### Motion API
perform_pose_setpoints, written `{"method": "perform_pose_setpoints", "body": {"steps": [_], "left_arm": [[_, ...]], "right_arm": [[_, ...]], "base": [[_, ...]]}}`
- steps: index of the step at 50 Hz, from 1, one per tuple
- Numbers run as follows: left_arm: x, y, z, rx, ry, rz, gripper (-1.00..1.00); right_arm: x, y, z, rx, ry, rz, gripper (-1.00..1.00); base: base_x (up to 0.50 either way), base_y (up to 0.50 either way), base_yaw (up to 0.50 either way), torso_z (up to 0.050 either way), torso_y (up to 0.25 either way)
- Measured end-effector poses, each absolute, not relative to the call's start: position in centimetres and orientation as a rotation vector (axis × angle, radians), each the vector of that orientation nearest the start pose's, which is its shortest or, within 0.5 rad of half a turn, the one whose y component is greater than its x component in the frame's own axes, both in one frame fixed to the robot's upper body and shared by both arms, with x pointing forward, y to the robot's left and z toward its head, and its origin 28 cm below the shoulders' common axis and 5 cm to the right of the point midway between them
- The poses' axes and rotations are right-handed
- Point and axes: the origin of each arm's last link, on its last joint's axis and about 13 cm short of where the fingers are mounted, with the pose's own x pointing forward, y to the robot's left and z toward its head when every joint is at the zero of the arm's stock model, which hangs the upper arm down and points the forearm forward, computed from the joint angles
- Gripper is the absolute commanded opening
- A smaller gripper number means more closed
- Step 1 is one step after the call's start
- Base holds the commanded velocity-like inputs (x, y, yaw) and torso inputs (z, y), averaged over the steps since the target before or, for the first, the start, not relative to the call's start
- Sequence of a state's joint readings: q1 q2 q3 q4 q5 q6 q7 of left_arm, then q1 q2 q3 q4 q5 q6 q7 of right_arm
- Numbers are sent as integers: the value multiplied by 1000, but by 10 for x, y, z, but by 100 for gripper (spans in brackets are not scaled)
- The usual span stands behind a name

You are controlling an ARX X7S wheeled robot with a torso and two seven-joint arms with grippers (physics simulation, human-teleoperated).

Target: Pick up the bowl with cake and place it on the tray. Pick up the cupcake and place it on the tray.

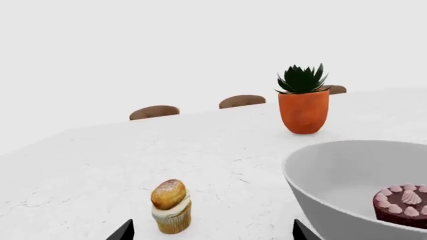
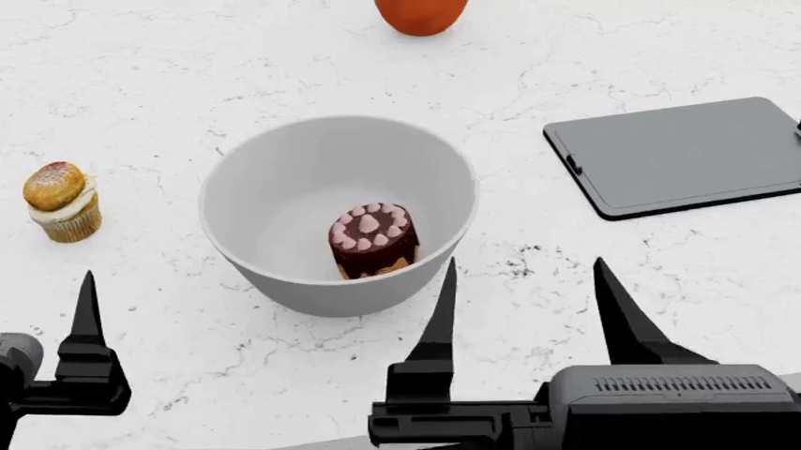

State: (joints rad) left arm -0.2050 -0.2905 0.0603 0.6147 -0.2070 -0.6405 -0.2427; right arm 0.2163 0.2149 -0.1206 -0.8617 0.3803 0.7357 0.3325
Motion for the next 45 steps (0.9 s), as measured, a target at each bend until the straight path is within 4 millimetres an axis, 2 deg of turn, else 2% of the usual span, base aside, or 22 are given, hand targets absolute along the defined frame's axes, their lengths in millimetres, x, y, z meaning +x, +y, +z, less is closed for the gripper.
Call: {"method": "perform_pose_setpoints", "body": {"steps": [15, 30, 37, 45], "left_arm": [[226, 238, 141, 121, -152, 81, 100], [228, 234, 138, 141, -142, 64, 100], [230, 232, 135, 146, -133, 49, 100], [232, 229, 133, 151, -125, 38, 100]], "right_arm": [[184, -89, 192, 96, -343, 96, 100], [175, -97, 206, 145, -395, 78, 100], [185, -101, 210, 180, -335, 65, 100], [209, -105, 224, 168, -228, 10, 100]], "base": [[410, 341, 0, 0, 0], [86, -2, 0, 0, 0], [0, 0, 0, 0, 0], [0, 0, 0, 0, 0]]}}
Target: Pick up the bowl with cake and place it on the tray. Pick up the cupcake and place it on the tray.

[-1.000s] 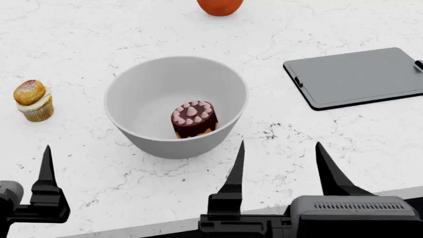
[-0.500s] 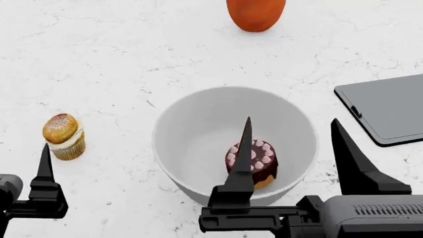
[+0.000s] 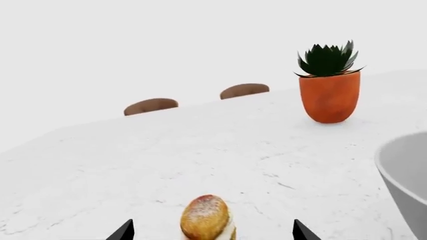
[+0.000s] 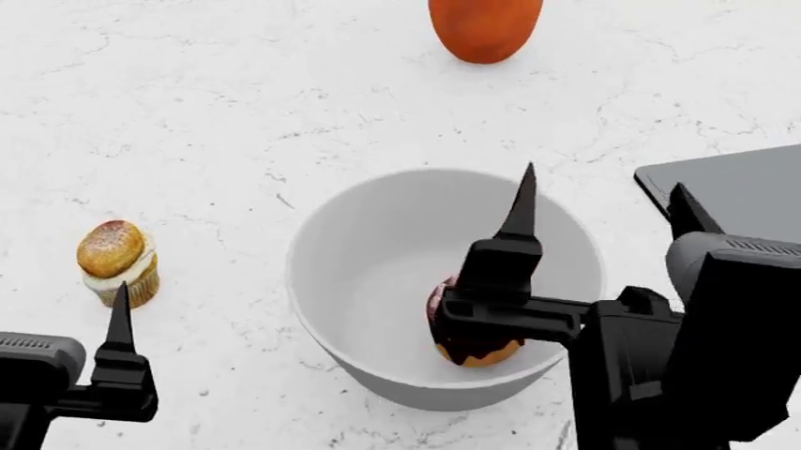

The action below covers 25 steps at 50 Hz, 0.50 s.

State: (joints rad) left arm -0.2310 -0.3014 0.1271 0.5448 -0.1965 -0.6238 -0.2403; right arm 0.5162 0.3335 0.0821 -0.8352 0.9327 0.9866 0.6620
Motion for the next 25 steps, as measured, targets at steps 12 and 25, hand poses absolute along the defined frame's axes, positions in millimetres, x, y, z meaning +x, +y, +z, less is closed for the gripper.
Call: {"method": "perform_pose_setpoints", "body": {"steps": [12, 25], "left_arm": [[234, 227, 131, 155, -119, 32, 100], [236, 226, 128, 155, -116, 26, 100]], "right_arm": [[244, -104, 252, 124, -8, -54, 100], [261, -100, 281, 11, 204, -53, 100]], "base": [[0, 0, 0, 0, 0], [0, 0, 0, 0, 0]]}}
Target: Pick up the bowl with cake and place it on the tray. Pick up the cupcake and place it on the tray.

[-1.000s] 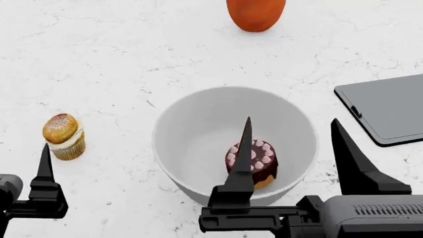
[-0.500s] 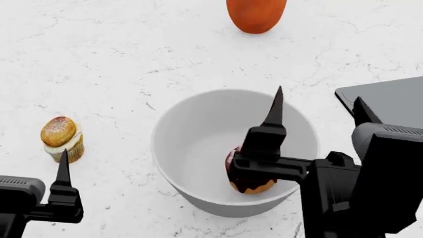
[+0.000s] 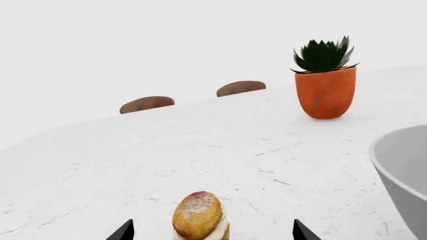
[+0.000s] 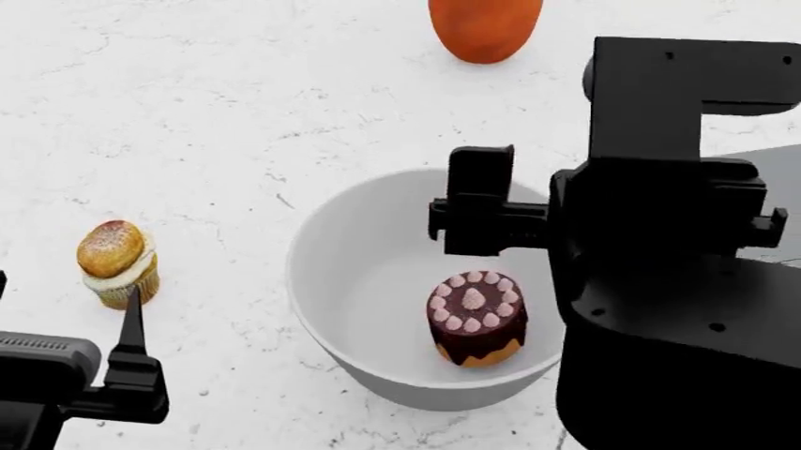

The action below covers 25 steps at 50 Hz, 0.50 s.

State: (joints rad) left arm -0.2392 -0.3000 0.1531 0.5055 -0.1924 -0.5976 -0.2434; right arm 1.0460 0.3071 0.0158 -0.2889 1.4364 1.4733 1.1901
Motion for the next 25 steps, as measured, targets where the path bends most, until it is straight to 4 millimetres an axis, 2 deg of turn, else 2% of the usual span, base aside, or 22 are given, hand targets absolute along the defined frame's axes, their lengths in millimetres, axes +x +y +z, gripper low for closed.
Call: {"method": "perform_pose_setpoints", "body": {"steps": [13, 25], "left_arm": [[238, 224, 127, 149, -116, 19, 100], [237, 225, 127, 145, -119, 18, 100]], "right_arm": [[257, -101, 306, -94, 297, -24, 100], [260, -102, 319, -112, 382, -37, 100]], "base": [[0, 0, 0, 0, 0], [0, 0, 0, 0, 0]]}}
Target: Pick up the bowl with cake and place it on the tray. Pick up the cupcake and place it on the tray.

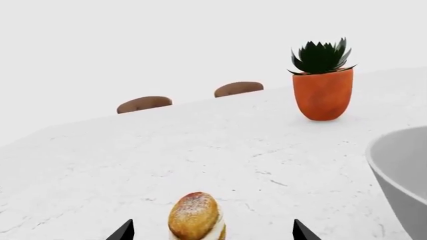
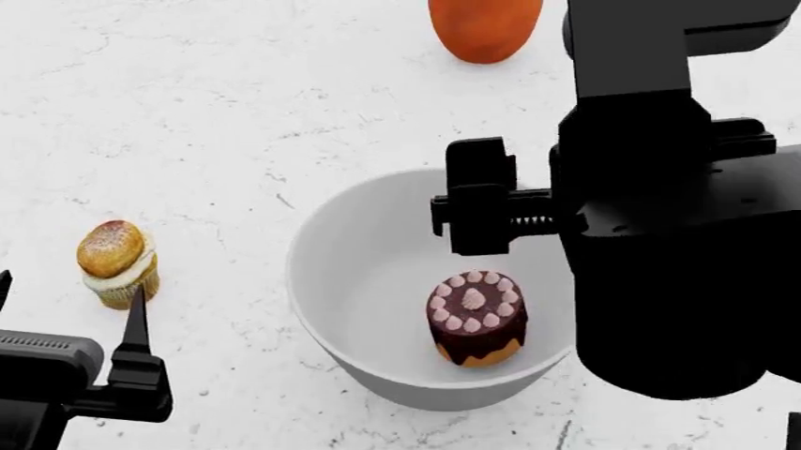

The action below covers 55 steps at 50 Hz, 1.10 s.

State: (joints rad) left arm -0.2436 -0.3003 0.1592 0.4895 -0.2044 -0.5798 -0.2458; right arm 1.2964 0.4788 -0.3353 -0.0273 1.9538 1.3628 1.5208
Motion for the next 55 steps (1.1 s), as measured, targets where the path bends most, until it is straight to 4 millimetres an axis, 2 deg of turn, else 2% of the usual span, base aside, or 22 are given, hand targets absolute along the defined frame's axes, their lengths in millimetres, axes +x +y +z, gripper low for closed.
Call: {"method": "perform_pose_setpoints", "body": {"steps": [9, 23, 55], "left_arm": [[237, 227, 127, 140, -120, 22, 100], [239, 226, 126, 134, -119, 15, 100], [239, 226, 125, 132, -117, 14, 100]], "right_arm": [[267, -105, 322, -107, 436, -75, 100], [282, -107, 305, -116, 507, -101, 100], [300, -107, 273, -122, 622, -92, 100]], "base": [[0, 0, 0, 0, 0], [0, 0, 0, 0, 0], [0, 0, 0, 0, 0]]}}
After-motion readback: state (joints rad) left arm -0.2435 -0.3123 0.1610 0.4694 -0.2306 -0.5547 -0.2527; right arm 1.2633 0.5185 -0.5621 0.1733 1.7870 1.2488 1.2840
